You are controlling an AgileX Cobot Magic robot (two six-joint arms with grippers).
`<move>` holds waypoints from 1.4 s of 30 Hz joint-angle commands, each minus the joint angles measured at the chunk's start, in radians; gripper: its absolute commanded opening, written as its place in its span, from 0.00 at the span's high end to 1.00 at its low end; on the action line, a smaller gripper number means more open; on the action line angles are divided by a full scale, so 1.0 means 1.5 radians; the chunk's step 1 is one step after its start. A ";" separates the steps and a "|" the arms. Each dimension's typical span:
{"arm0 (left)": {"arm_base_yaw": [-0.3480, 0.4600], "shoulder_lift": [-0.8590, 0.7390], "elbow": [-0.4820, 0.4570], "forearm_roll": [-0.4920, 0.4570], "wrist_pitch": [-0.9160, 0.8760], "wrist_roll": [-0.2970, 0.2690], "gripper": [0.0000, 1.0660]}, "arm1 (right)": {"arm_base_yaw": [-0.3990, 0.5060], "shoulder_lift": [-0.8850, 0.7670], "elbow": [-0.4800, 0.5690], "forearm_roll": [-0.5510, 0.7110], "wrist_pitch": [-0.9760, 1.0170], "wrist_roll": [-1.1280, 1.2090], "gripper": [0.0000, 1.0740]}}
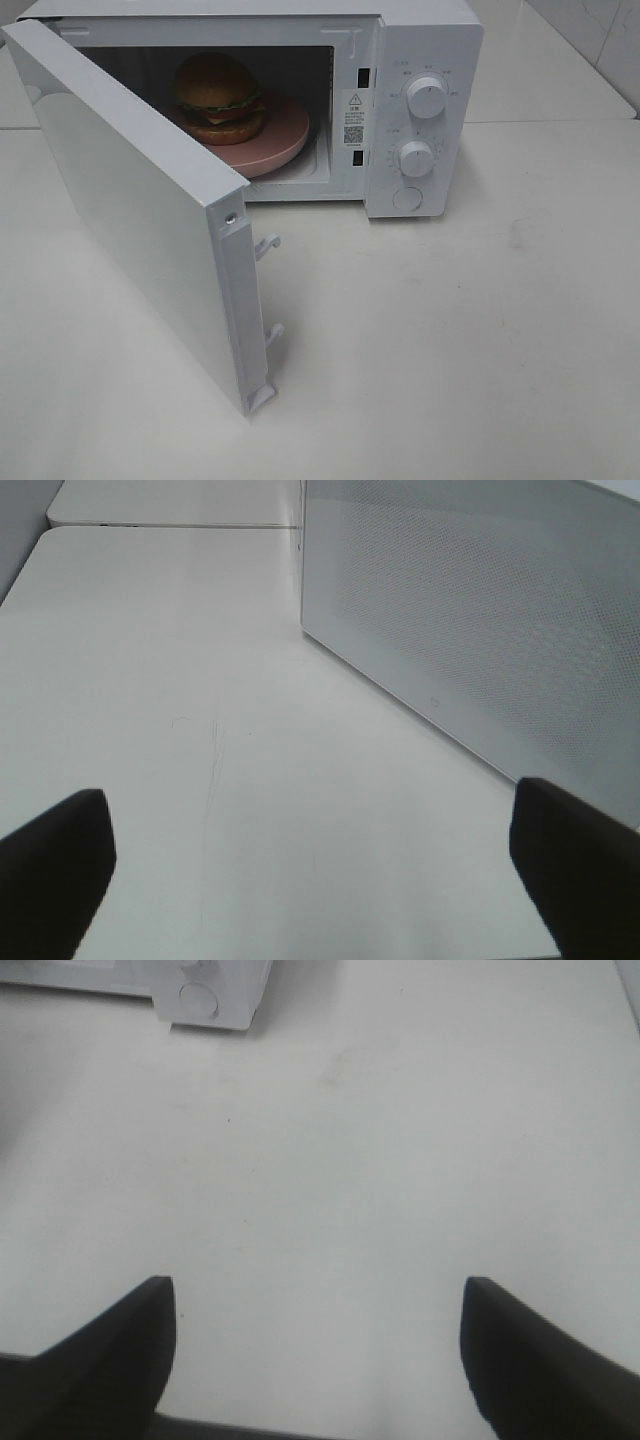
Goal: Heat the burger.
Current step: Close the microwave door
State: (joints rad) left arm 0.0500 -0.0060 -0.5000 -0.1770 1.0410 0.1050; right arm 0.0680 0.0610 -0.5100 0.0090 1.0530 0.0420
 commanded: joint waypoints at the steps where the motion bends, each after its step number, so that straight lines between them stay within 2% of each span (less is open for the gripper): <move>1: -0.001 -0.011 0.001 0.000 -0.002 -0.003 0.06 | -0.012 -0.031 0.002 0.003 -0.011 0.009 0.30; 3: -0.001 -0.011 0.001 0.000 -0.002 -0.003 0.06 | -0.012 -0.059 0.002 0.003 -0.011 0.009 0.30; 42: -0.001 -0.012 0.001 -0.001 -0.002 -0.003 0.06 | -0.012 -0.060 0.002 0.004 -0.011 0.013 0.30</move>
State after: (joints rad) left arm 0.0500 -0.0060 -0.5000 -0.1770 1.0410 0.1050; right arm 0.0570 -0.0040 -0.5090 0.0090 1.0430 0.0590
